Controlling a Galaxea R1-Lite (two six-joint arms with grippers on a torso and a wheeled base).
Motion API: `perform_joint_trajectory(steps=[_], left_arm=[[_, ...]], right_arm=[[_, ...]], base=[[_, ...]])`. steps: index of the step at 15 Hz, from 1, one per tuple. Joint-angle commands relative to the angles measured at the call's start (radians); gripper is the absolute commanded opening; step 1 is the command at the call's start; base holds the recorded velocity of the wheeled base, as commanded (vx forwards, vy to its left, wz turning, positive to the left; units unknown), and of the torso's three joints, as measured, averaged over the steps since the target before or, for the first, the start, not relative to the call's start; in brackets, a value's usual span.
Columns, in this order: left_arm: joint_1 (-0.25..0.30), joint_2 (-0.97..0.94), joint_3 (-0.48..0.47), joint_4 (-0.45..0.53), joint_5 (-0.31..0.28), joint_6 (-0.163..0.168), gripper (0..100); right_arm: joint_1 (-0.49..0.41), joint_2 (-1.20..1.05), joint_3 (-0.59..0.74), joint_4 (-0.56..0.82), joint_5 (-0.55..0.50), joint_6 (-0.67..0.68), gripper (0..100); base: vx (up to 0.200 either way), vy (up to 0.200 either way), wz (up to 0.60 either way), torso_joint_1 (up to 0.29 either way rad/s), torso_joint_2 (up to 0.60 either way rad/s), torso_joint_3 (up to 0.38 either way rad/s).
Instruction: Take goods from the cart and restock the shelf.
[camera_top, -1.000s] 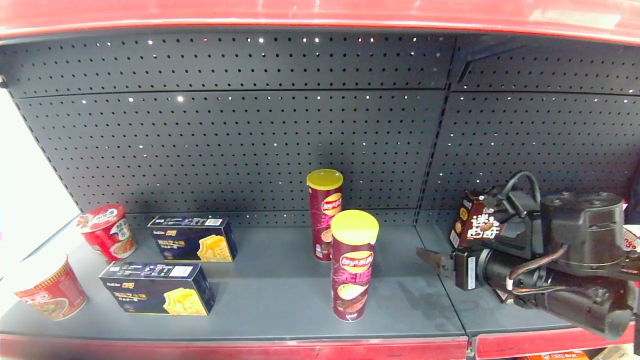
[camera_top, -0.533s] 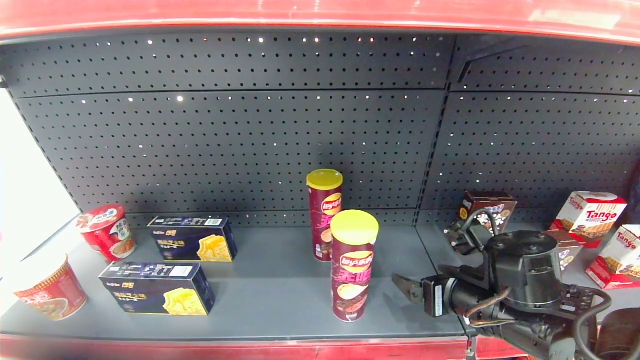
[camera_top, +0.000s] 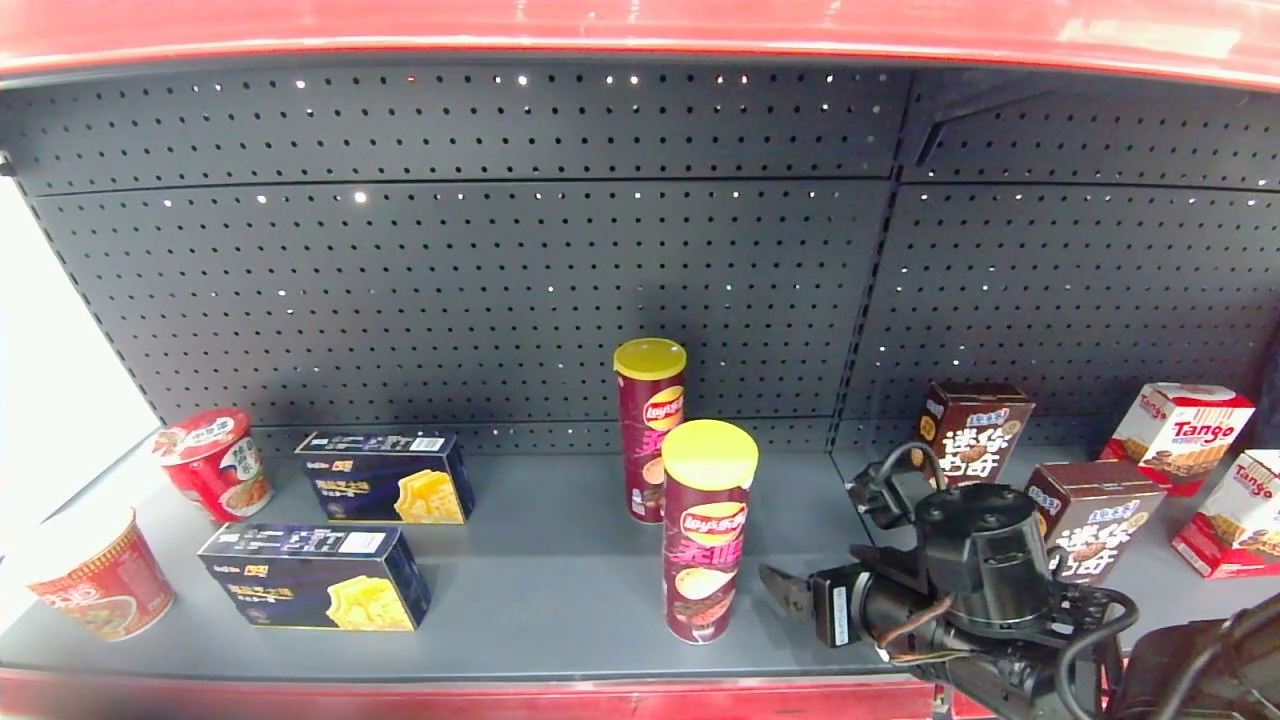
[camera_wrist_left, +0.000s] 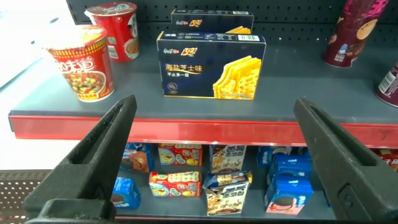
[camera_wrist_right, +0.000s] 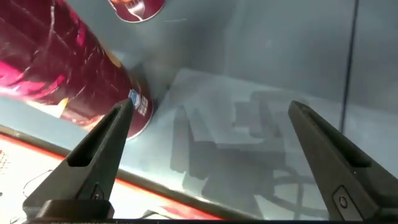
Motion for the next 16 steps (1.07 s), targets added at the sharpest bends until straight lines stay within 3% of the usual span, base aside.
perform_joint_trajectory(steps=[1,16], left_arm=[[0.0,0.001,0.0,0.0,0.0,0.0,100],[0.0,0.001,0.0,0.0,0.0,0.0,100]], right_arm=[[0.002,0.043,-0.038,-0.002,0.0,0.0,100],[0.064,0.115,-0.113,-0.022,-0.02,0.002,100]], base=[[0.0,0.0,0.0,0.0,0.0,0.0],[0.0,0.0,0.0,0.0,0.0,0.0]])
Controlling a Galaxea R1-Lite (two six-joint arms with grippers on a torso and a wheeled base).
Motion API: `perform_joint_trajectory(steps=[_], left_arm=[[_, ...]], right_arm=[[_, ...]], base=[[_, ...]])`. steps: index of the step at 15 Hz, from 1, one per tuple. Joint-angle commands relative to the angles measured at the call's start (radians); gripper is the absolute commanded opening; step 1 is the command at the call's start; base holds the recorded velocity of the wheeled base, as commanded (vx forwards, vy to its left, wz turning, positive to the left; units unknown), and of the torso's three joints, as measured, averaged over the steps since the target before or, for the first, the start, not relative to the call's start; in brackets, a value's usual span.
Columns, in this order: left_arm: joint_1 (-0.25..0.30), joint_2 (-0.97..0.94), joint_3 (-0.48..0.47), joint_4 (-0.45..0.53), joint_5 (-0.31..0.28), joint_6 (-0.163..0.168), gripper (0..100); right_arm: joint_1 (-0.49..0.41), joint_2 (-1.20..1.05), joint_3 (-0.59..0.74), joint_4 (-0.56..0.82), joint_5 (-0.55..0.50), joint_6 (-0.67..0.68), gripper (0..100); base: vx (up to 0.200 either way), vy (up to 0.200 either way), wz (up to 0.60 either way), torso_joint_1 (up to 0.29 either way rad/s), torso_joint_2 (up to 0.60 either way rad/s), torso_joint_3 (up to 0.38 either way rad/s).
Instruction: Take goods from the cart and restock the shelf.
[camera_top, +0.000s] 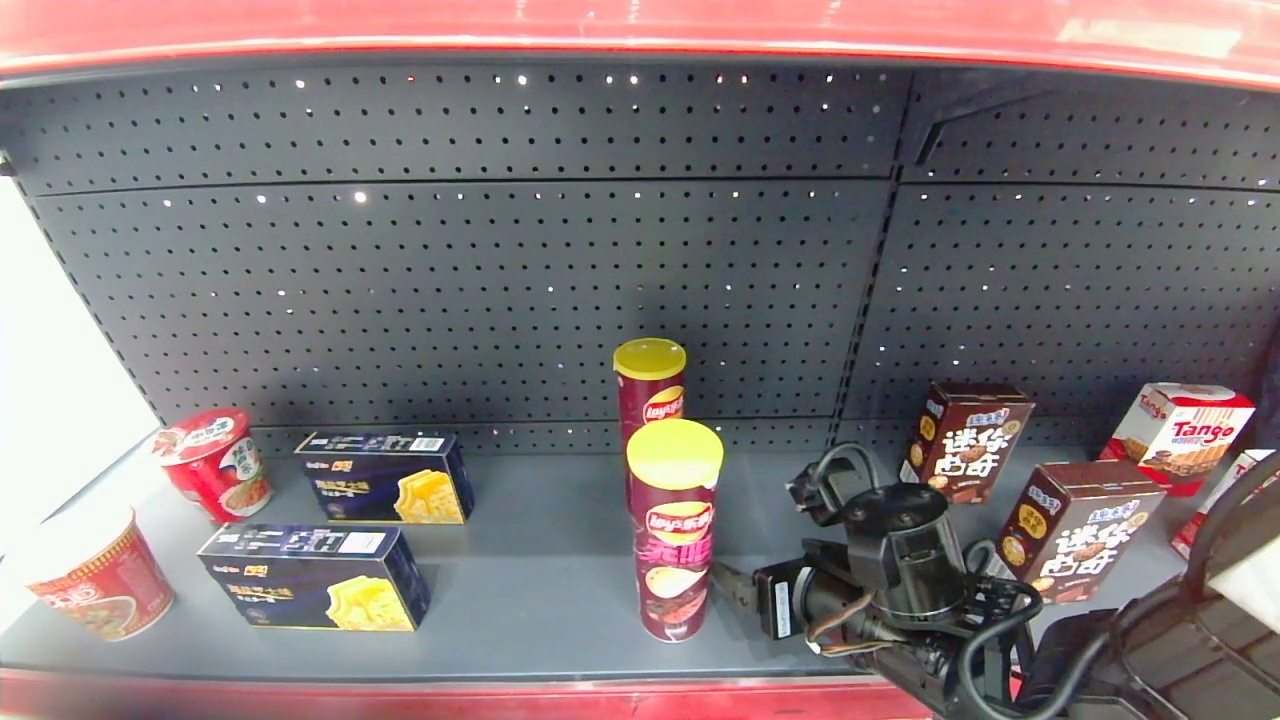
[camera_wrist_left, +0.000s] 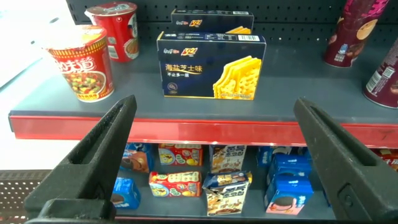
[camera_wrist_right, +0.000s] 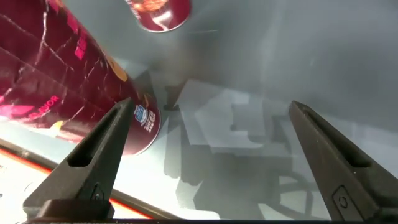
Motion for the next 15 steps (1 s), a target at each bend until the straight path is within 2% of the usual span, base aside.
perform_joint_trajectory(steps=[1,15], left_arm=[[0.0,0.001,0.002,0.0,0.001,0.0,100],[0.0,0.001,0.002,0.0,0.001,0.0,100]], right_arm=[[0.008,0.007,-0.005,0.0,0.0,0.0,100],[0.022,0.033,-0.02,0.0,0.0,0.0,100]], base=[[0.0,0.0,0.0,0.0,0.0,0.0],[0.0,0.0,0.0,0.0,0.0,0.0]])
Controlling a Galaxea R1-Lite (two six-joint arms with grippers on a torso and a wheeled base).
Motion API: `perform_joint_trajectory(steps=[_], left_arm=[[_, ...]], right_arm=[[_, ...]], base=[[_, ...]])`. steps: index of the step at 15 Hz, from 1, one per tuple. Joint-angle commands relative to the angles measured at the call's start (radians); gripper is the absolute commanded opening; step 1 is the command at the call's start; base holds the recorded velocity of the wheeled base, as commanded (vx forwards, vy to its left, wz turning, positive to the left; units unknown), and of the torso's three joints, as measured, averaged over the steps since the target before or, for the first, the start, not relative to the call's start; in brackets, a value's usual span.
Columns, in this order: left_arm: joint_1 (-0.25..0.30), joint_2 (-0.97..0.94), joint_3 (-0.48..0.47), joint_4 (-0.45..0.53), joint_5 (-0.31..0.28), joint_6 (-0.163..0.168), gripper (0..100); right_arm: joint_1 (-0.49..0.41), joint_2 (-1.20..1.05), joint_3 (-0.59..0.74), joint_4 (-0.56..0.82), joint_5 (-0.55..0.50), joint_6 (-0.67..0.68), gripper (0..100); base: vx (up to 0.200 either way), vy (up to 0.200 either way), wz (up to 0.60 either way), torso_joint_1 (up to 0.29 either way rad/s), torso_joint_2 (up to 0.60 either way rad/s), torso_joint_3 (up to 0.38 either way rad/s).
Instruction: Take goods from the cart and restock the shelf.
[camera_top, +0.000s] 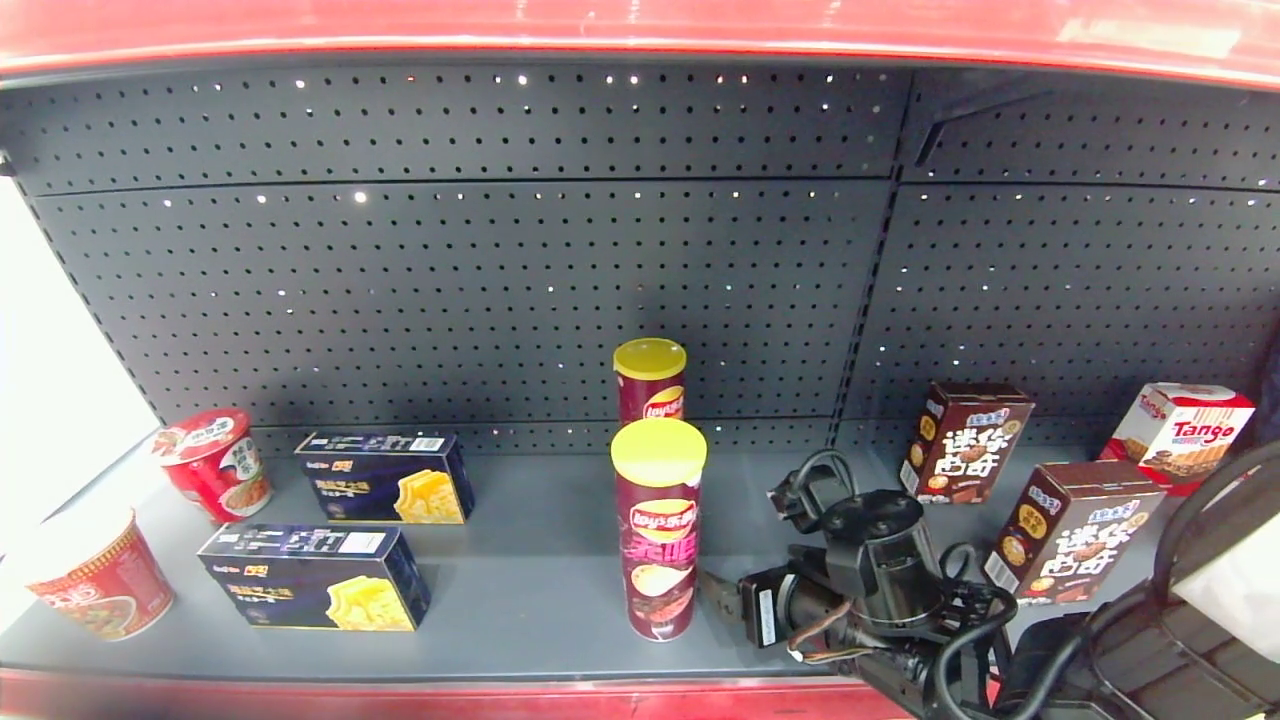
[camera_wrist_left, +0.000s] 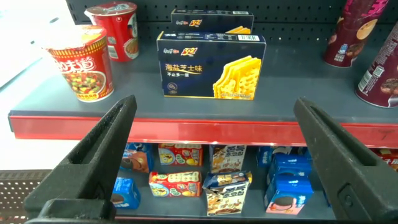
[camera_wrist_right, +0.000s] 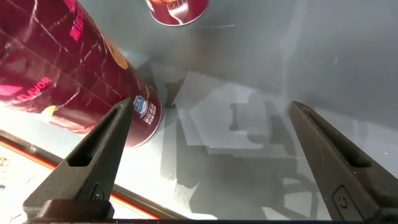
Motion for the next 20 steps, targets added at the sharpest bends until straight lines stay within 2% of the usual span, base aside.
perform_joint_trajectory(steps=[1,13,20], left_arm=[[0.0,0.001,0.001,0.0,0.0,0.0,100],[0.0,0.001,0.001,0.0,0.0,0.0,100],[0.0,0.001,0.0,0.0,0.0,0.0,100]], right_arm=[[0.0,-0.001,0.004,0.0,0.0,0.0,100],[-0.073,-0.03,0.007,-0.036,-0.019,-0.072,100],[-0.057,0.005,-0.006,-0.048,-0.006,-0.073,100]], base=[[0.0,0.0,0.0,0.0,0.0,0.0],[0.0,0.0,0.0,0.0,0.0,0.0],[0.0,0.0,0.0,0.0,0.0,0.0]])
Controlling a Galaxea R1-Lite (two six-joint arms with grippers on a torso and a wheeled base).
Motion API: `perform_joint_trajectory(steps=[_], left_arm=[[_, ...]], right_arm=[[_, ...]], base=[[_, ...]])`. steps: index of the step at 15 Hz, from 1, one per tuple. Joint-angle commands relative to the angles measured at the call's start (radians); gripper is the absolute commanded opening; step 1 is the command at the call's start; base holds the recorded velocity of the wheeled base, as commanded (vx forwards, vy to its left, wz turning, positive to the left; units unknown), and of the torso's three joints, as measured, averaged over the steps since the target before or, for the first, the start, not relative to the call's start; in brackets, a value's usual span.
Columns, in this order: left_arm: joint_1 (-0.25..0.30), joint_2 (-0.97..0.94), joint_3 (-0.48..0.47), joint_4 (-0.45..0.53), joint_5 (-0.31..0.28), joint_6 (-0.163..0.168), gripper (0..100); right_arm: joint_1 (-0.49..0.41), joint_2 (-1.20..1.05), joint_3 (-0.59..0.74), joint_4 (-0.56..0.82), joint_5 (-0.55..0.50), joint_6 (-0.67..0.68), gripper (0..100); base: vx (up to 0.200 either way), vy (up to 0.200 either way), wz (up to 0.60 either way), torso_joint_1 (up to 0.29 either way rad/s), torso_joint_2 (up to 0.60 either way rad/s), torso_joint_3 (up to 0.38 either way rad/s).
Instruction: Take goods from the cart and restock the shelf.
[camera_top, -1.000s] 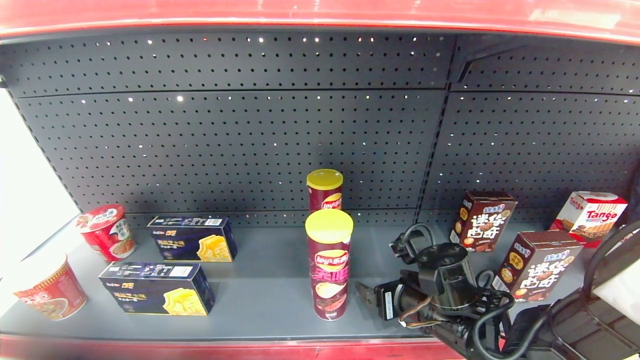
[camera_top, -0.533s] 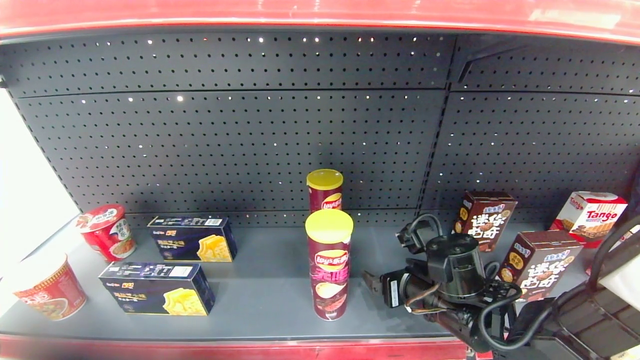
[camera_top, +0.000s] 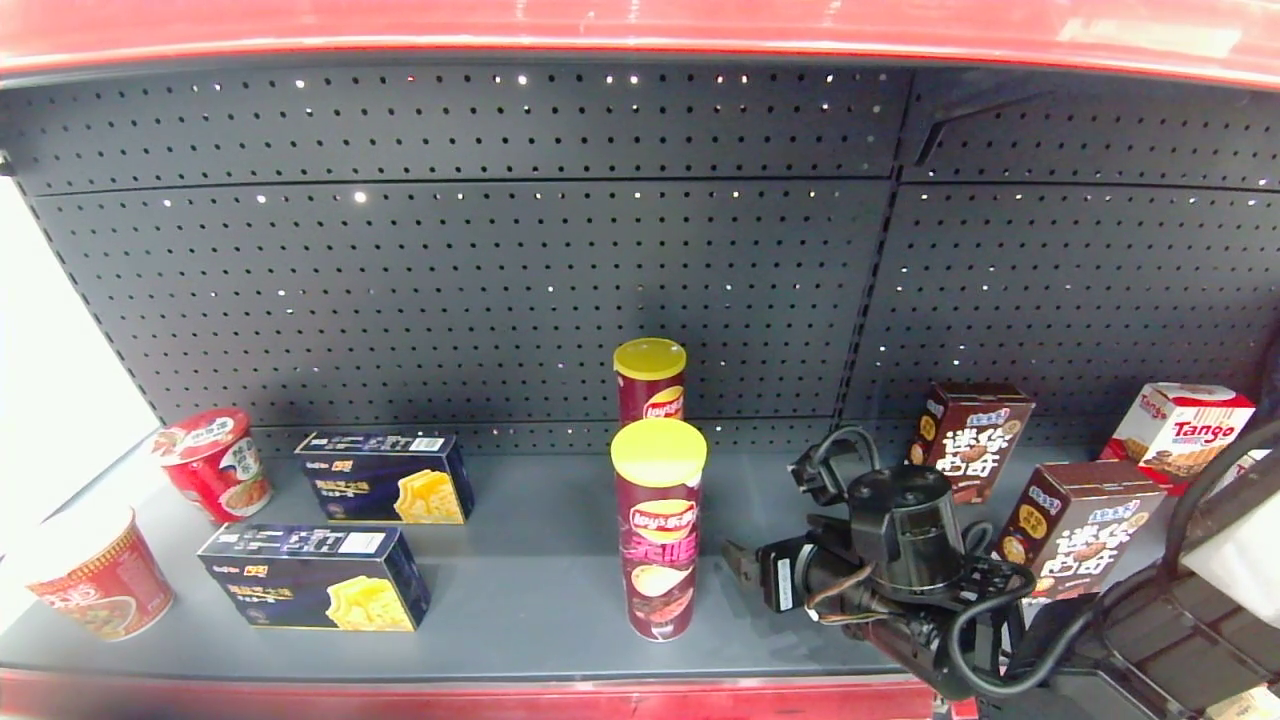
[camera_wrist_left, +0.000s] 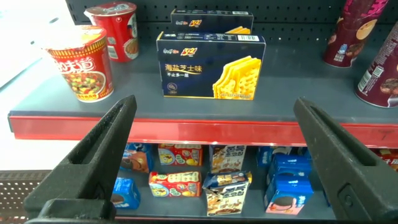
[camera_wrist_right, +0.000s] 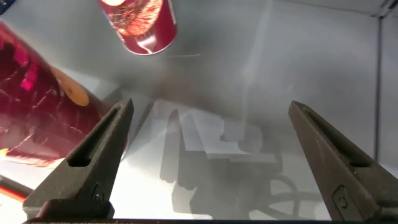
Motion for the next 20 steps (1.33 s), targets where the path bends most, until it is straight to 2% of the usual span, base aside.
perform_joint_trajectory(steps=[1,20], left_arm=[[0.0,0.001,0.002,0.0,0.0,0.0,100],[0.0,0.001,0.0,0.0,0.0,0.0,100]], right_arm=[[0.013,0.021,-0.01,-0.002,0.0,0.0,100],[0.043,0.052,-0.044,-0.002,0.0,0.0,100]], base=[[0.0,0.0,0.0,0.0,0.0,0.0],[0.0,0.0,0.0,0.0,0.0,0.0]])
